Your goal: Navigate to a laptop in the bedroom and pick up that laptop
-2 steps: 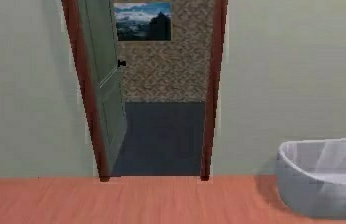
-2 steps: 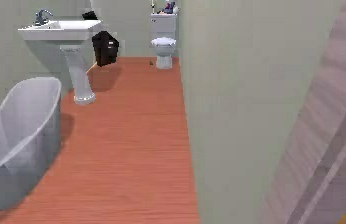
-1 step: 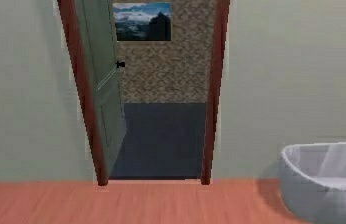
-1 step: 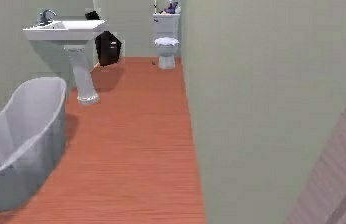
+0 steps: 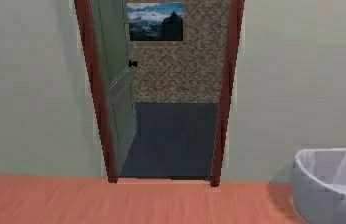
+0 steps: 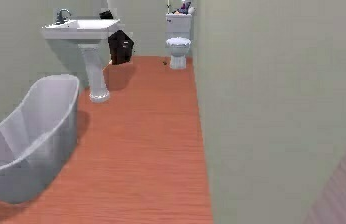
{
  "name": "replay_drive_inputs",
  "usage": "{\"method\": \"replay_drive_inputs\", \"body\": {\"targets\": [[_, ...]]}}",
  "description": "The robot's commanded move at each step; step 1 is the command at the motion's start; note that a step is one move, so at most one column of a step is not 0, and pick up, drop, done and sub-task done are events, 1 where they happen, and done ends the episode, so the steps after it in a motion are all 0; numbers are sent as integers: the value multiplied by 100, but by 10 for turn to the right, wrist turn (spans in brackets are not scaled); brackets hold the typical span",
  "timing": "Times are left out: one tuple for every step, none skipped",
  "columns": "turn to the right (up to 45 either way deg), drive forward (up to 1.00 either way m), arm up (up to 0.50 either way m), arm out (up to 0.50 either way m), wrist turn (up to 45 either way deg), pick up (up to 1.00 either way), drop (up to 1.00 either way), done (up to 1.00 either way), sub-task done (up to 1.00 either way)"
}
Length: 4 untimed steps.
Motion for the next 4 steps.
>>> {"method": "replay_drive_inputs", "body": {"targets": [[0, 100, 0, 0, 0, 0, 0, 0, 0], [0, 100, 0, 0, 0, 0, 0, 0, 0], [-30, 0, 0, 0, 0, 0, 0, 0, 0], [0, 60, 0, 0, 0, 0, 0, 0, 0]]}}
